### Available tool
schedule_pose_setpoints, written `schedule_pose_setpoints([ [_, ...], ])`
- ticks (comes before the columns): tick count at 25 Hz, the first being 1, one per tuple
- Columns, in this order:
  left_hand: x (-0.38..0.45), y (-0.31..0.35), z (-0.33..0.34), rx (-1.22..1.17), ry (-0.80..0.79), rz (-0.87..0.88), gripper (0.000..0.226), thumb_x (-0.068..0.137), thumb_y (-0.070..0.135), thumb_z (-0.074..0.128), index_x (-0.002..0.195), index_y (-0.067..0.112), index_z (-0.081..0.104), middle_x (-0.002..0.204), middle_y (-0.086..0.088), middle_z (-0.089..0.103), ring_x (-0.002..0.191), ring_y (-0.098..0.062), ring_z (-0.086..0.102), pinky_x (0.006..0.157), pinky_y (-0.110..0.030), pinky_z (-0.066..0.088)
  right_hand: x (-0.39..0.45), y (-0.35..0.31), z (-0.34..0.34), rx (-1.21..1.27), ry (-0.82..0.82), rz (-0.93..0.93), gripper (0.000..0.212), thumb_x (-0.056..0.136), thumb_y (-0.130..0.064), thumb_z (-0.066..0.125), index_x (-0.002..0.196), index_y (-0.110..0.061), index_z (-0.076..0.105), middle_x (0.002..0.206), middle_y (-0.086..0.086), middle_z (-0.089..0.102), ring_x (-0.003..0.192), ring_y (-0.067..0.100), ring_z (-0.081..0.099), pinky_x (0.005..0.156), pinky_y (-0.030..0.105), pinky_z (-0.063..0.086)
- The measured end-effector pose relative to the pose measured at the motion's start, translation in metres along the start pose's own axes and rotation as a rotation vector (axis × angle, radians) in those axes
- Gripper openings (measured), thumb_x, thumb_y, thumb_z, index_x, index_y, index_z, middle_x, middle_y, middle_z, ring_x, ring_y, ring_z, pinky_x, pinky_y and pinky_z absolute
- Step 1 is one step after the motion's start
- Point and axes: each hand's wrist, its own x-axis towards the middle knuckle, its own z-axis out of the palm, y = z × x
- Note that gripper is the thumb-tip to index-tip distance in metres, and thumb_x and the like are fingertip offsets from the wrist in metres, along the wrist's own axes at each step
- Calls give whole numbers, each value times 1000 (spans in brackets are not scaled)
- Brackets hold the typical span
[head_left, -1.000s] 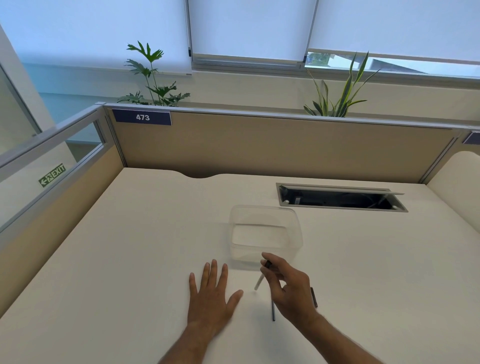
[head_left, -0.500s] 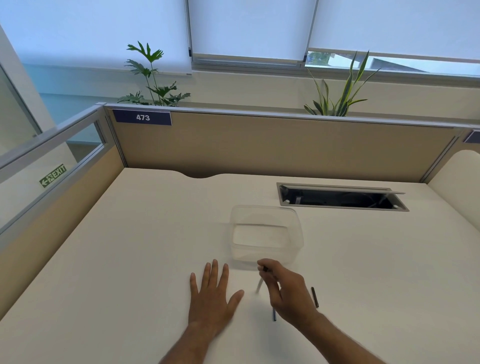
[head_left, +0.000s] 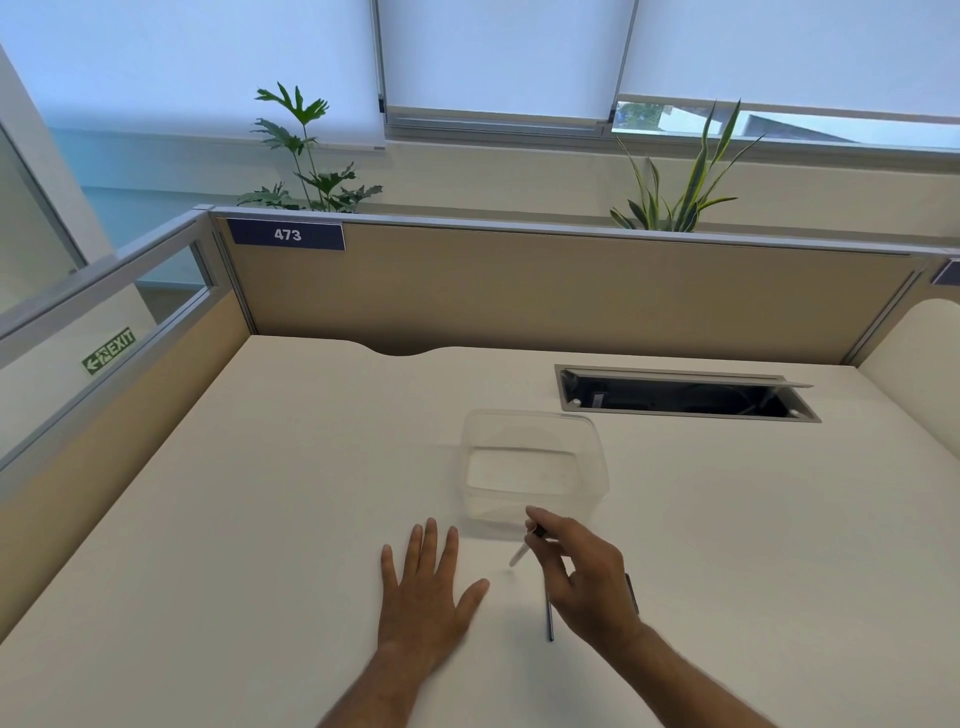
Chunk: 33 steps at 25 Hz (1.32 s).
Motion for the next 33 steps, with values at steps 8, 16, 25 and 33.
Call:
schedule_pose_setpoints([
  [8,0,0,1,26,-16,-7,83,83,73,1,151,26,-3,161,-5,-9,146,-24,-12,112,-56,-15,-4,7,0,-1,20,6,24,85,-13,70,109,-16,68,91,-4,75,79,3,70,71,20,59],
  [16,1,-1,2,2,-12,1,83,83,73,5,151,26,2,161,-5,-4,147,-25,-9,111,-55,-15,-10,8,0,-33,-55,-13,38,82,-8,72,116,-23,63,94,-7,74,80,1,70,73,16,57],
  [25,1,-1,2,-3,15,2,82,84,74,7,151,27,3,161,-5,-2,147,-24,-7,112,-55,-14,7,4,-5,-6,13,-54,40,81,0,70,117,-17,62,99,-3,74,85,6,71,78,20,59],
  [33,-3,2,-5,-33,37,22,78,87,69,24,146,20,34,155,-11,30,143,-30,24,110,-55,-3,7,5,-4,-23,0,-79,38,82,-3,70,115,-18,60,98,-1,75,84,6,70,78,18,57],
])
